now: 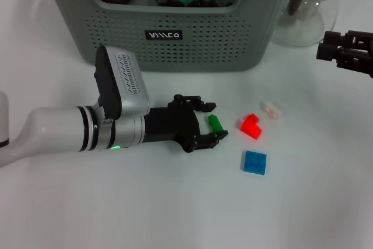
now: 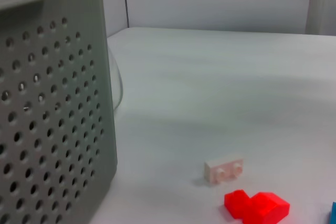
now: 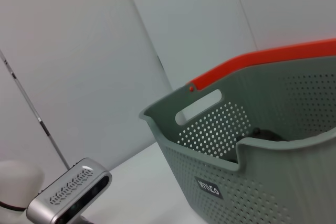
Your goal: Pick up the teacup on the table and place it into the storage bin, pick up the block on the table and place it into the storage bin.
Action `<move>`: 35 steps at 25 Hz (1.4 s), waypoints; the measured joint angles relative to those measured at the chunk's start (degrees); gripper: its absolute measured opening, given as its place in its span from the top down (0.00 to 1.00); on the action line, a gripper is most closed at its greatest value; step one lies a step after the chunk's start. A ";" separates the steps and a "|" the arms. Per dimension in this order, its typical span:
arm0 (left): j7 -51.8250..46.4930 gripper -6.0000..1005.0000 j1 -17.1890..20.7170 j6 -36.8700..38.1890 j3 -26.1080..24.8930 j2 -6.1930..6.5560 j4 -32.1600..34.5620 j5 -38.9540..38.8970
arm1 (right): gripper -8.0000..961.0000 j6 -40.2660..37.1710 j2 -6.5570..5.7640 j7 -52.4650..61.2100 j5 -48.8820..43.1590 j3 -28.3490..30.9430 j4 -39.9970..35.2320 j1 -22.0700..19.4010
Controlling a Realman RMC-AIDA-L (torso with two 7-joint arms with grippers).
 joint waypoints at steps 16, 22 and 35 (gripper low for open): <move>-4.77 0.60 1.89 5.84 0.57 1.05 3.68 0.98 | 0.47 0.55 0.00 0.00 0.00 0.09 0.00 -0.08; -20.28 0.58 11.21 30.84 -3.16 3.44 22.74 3.67 | 0.47 0.49 -0.02 0.01 0.00 0.10 0.00 -0.08; -62.32 0.53 -3.47 32.18 -15.78 6.62 52.89 1.30 | 0.48 0.20 0.53 -0.49 0.02 -0.37 0.00 0.27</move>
